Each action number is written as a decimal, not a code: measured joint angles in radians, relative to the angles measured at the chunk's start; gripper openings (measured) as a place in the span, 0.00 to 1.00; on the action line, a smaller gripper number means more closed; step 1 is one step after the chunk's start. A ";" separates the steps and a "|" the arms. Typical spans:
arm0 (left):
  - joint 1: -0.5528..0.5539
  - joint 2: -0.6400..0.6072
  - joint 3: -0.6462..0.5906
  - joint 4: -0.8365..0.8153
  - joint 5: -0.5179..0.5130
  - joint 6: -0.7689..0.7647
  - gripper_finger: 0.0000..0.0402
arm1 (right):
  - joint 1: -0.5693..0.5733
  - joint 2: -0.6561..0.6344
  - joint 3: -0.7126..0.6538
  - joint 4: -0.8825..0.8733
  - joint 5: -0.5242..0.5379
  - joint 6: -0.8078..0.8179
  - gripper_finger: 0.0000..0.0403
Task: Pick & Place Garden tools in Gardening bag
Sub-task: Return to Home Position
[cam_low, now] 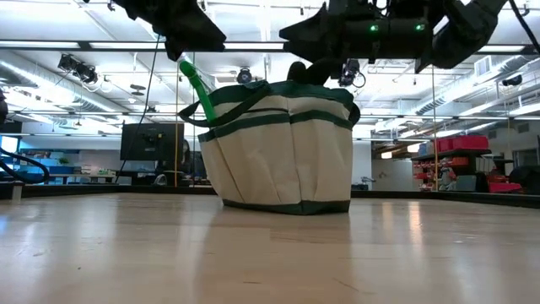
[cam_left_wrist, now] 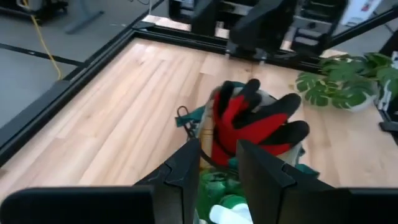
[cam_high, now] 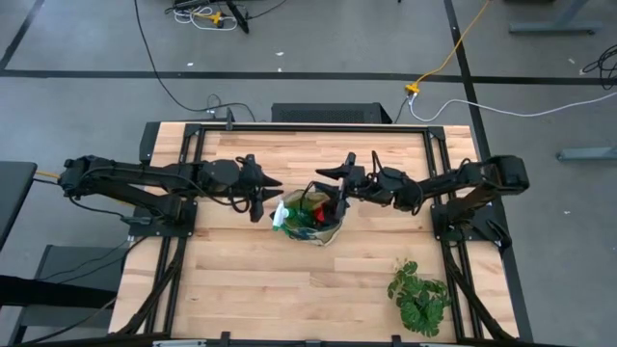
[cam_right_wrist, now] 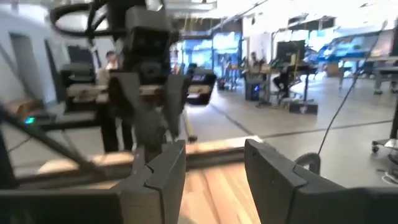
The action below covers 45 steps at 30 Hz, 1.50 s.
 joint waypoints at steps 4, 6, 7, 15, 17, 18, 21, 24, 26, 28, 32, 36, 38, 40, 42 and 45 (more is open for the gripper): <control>0.000 -0.004 0.000 -0.011 -0.004 0.017 0.28 | 0.001 -0.078 -0.005 -0.186 -0.013 -0.030 0.40; 0.000 -0.010 0.000 -0.041 -0.003 0.026 0.28 | 0.001 -0.130 -0.027 -0.272 -0.012 -0.057 0.40; 0.000 -0.010 0.000 -0.054 -0.009 0.027 0.28 | 0.001 -0.163 -0.049 -0.301 -0.012 -0.058 0.40; 0.000 -0.048 -0.005 -0.081 -0.038 0.090 0.28 | -0.001 -0.461 -0.336 -0.229 -0.012 0.014 0.40; 0.000 -0.083 -0.040 -0.080 -0.020 0.094 0.28 | -0.001 -0.534 -0.410 -0.208 -0.012 0.043 0.40; 0.000 -0.103 -0.067 -0.080 -0.018 0.093 0.28 | -0.001 -0.567 -0.443 -0.197 -0.012 0.059 0.40; -0.004 -0.180 -0.162 -0.069 -0.020 0.058 0.28 | -0.001 -0.654 -0.526 -0.183 -0.011 0.076 0.40; -0.010 -0.290 -0.271 -0.015 -0.033 0.034 0.28 | 0.000 -0.724 -0.587 -0.183 0.017 0.074 0.40; -0.014 -0.378 -0.351 0.023 -0.034 0.042 0.28 | 0.000 -0.753 -0.619 -0.178 0.049 0.074 0.40; -0.022 -0.474 -0.427 0.096 -0.032 0.057 0.28 | -0.001 -0.768 -0.642 -0.187 0.078 0.071 0.40; -0.027 -0.651 -0.565 0.167 -0.024 0.071 0.28 | 0.000 -0.769 -0.639 -0.225 0.092 0.082 0.40; -0.028 -0.787 -0.675 0.156 -0.011 0.039 0.28 | 0.000 -0.769 -0.639 -0.250 0.093 0.082 0.40; -0.028 -0.829 -0.716 0.157 0.003 0.016 0.28 | 0.000 -0.769 -0.639 -0.251 0.092 0.082 0.40; -0.028 -0.859 -0.748 0.153 0.017 0.000 0.28 | 0.000 -0.769 -0.639 -0.253 0.090 0.082 0.40; -0.029 -0.869 -0.769 0.155 0.017 -0.027 0.28 | 0.000 -0.769 -0.639 -0.261 0.090 0.082 0.40; -0.028 -0.864 -0.780 0.157 0.014 -0.062 0.28 | 0.000 -0.769 -0.639 -0.262 0.085 0.082 0.40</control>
